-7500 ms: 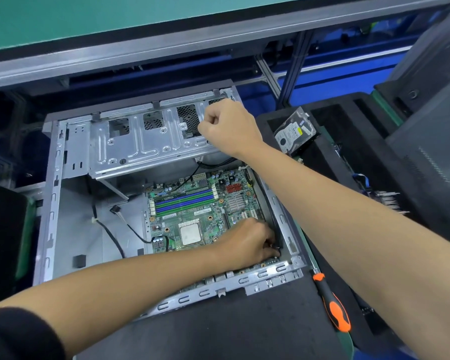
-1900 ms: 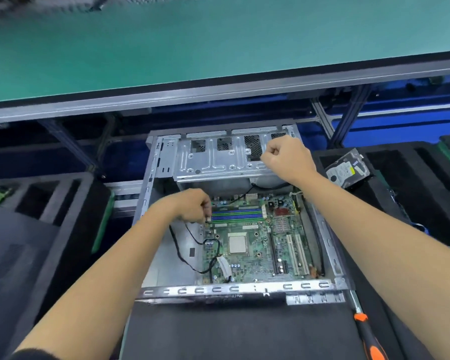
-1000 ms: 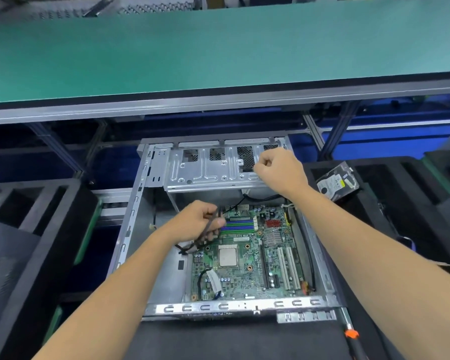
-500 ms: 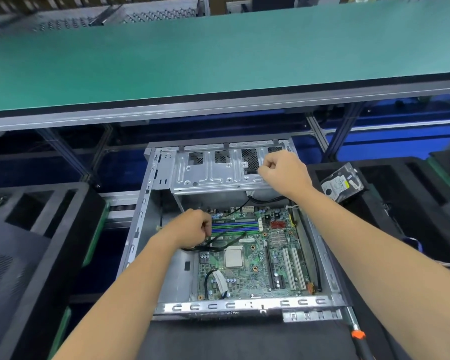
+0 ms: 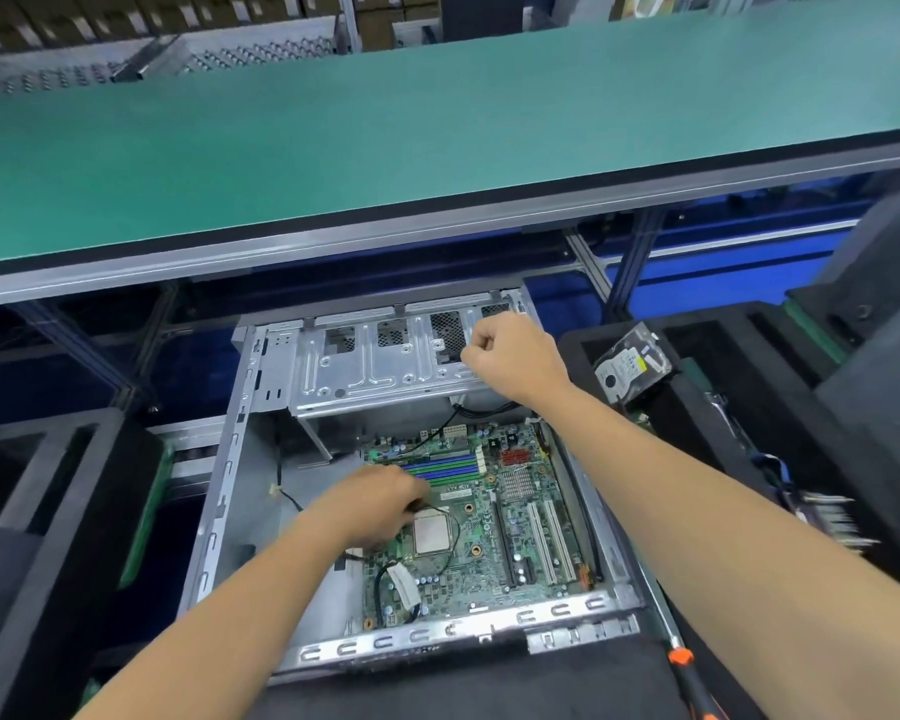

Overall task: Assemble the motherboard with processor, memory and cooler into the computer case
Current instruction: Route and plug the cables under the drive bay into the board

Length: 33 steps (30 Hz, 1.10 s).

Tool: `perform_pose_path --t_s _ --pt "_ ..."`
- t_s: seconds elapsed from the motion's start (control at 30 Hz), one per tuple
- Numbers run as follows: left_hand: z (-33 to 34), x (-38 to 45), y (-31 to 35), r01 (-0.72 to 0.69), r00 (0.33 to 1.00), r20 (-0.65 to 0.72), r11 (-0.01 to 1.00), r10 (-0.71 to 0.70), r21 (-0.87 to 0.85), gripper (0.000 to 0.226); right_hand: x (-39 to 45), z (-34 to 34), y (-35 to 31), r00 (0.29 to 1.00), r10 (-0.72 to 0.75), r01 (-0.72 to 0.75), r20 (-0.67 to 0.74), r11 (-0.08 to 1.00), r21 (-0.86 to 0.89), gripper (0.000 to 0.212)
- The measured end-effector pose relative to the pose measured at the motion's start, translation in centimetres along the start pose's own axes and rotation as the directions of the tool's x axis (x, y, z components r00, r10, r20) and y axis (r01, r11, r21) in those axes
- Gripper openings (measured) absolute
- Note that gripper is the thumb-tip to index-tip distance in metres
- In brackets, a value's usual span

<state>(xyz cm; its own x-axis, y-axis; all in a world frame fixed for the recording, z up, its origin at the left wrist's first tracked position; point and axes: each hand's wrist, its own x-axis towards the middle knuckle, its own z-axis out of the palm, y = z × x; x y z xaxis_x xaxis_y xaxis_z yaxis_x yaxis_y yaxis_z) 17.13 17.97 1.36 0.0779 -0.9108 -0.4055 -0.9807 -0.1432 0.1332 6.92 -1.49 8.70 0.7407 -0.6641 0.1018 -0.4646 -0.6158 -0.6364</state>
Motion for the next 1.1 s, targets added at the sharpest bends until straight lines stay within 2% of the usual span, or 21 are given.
perform_pose_path --t_s 0.07,0.1,0.13,0.2,0.27,0.3,0.33,0.37,0.4,0.5,0.6,0.67,0.77,0.8,0.87,0.93,1.03,1.1 --pt "-0.5 -0.2 -0.3 -0.001 0.994 -0.106 0.991 -0.013 -0.131 0.008 0.0 0.0 0.0 1.0 -0.004 0.004 -0.001 1.0 -0.002 0.02" --pt "-0.9 -0.4 -0.5 -0.004 0.985 -0.169 0.96 -0.045 -0.279 0.011 0.0 0.0 0.0 1.0 -0.005 0.005 -0.004 1.0 -0.007 0.02" --pt "-1.5 -0.7 -0.5 -0.029 0.972 -0.219 0.886 -0.082 -0.462 0.013 0.0 0.0 0.0 1.0 -0.004 0.004 -0.007 1.0 -0.014 0.02" --pt "-2.6 -1.4 -0.5 -0.194 0.949 -0.305 0.614 -0.08 -0.765 0.01 -0.1 0.0 -0.1 1.0 -0.002 0.002 -0.009 1.0 -0.022 0.02" --pt "-3.3 -1.9 -0.6 -0.34 0.925 -0.374 0.289 -0.069 -0.895 0.009 -0.1 -0.1 -0.1 1.0 -0.002 0.002 -0.003 1.0 -0.01 0.02" --pt "-3.4 -2.0 -0.7 -0.35 0.928 -0.365 0.161 -0.076 -0.923 0.014 -0.1 -0.1 -0.1 1.0 -0.003 0.003 -0.001 1.0 -0.005 0.02" --pt "-3.3 -2.0 -0.8 -0.332 0.939 -0.337 0.073 -0.069 -0.94 0.016 -0.2 -0.1 -0.2 1.0 -0.003 0.003 -0.002 1.0 -0.004 0.02" --pt "-3.1 -2.0 -0.9 -0.293 0.953 -0.297 0.068 -0.064 -0.954 0.012 -0.2 0.0 -0.2 1.0 -0.001 0.001 -0.004 1.0 -0.005 0.02" --pt "-2.8 -1.8 -1.0 -0.246 0.965 -0.255 0.133 -0.054 -0.96 0.005 -0.2 0.0 -0.2 1.0 0.001 -0.001 -0.007 1.0 -0.007 0.02" --pt "-2.1 -1.4 -1.3 -0.107 0.991 -0.131 0.487 -0.015 -0.867 0.03 -0.2 0.1 -0.1 1.0 0.008 -0.008 -0.012 1.0 0.001 0.021" --pt "-1.9 -1.3 -1.7 -0.008 1.0 0.002 0.681 0.014 -0.733 0.052 -0.1 0.1 -0.1 1.0 0.014 -0.014 -0.012 1.0 0.007 0.021" --pt "-2.2 -1.5 -2.2 0.055 0.995 -0.022 0.741 -0.093 -0.669 0.065 -0.1 0.1 0.0 1.0 0.014 -0.014 -0.016 1.0 0.013 0.021" --pt "-3.2 -1.4 -2.1 0.12 0.956 -0.127 0.751 -0.263 -0.649 0.056 -0.1 0.1 0.0 1.0 0.013 -0.012 -0.014 1.0 0.016 0.023" --pt "-3.7 -1.2 -1.4 0.114 0.956 -0.151 0.796 -0.25 -0.594 0.047 -0.1 0.1 0.0 1.0 0.014 -0.014 -0.013 1.0 0.017 0.023" --pt "-4.2 0.0 1.1 0.031 0.983 -0.152 0.915 -0.1 -0.402 0.025 -0.1 0.1 0.0 1.0 0.015 -0.015 -0.012 1.0 0.018 0.022" --pt "-3.6 1.8 4.1 -0.032 0.993 -0.117 0.971 0.004 -0.237 0.009 -0.1 0.1 0.0 1.0 0.016 -0.015 -0.017 1.0 0.02 0.022" --pt "-1.9 4.3 7.0 0.072 0.986 -0.149 0.997 -0.077 -0.04 0.03 -0.1 0.1 0.2 1.0 0.006 -0.005 -0.024 0.999 0.042 0.022" --pt "-1.1 4.9 7.7 0.159 0.971 -0.17 0.986 -0.166 -0.055 0.032 -0.1 0.2 0.3 1.0 -0.002 0.004 -0.03 0.999 0.053 0.022"
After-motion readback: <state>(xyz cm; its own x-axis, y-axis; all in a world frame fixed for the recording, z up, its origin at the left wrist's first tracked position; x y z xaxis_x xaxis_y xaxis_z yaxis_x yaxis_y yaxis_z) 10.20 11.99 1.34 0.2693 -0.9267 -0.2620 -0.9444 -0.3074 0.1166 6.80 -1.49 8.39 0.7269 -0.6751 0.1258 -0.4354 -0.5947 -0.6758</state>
